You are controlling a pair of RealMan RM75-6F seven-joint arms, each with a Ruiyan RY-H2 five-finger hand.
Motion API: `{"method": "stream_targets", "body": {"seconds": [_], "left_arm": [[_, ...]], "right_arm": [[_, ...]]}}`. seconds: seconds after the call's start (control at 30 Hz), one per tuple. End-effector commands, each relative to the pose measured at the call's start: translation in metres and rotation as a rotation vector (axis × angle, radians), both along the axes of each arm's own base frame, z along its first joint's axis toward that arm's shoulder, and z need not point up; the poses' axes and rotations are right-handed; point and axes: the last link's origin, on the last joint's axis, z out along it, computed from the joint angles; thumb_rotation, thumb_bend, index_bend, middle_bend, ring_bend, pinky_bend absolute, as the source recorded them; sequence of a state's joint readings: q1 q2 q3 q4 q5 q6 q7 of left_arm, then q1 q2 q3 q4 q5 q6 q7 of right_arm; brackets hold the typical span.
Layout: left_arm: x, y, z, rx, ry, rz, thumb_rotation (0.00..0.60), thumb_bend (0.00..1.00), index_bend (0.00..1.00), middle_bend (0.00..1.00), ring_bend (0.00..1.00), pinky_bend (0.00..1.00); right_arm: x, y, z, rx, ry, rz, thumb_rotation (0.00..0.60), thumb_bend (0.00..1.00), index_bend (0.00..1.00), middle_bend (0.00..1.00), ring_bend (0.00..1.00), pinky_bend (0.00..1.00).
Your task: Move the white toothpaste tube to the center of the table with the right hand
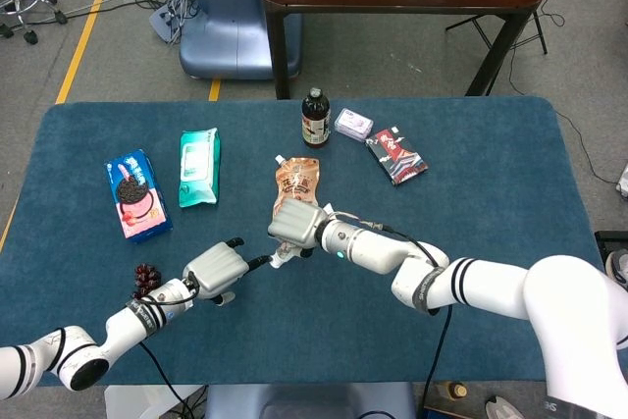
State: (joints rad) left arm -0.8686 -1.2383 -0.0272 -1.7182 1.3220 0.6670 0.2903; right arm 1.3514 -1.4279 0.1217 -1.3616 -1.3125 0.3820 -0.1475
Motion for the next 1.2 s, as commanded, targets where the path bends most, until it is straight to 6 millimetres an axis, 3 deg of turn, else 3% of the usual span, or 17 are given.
{"method": "stream_targets", "body": {"seconds": [0.03, 1.2], "left_arm": [[0.0, 0.0, 0.0, -0.002, 0.0, -0.002, 0.6, 0.25, 0.13, 0.59, 0.55, 0.11], [0.0, 0.0, -0.008, -0.022, 0.013, -0.001, 0.6, 0.25, 0.14, 0.59, 0.54, 0.11]], "right_arm": [[0.001, 0.0, 0.0, -0.009, -0.008, 0.01, 0.6, 0.89, 0.93, 0.81, 0.72, 0.43], [0.003, 0.005, 0.015, 0.003, -0.132, -0.025, 0.6, 0.91, 0.96, 0.84, 0.76, 0.43]]}}
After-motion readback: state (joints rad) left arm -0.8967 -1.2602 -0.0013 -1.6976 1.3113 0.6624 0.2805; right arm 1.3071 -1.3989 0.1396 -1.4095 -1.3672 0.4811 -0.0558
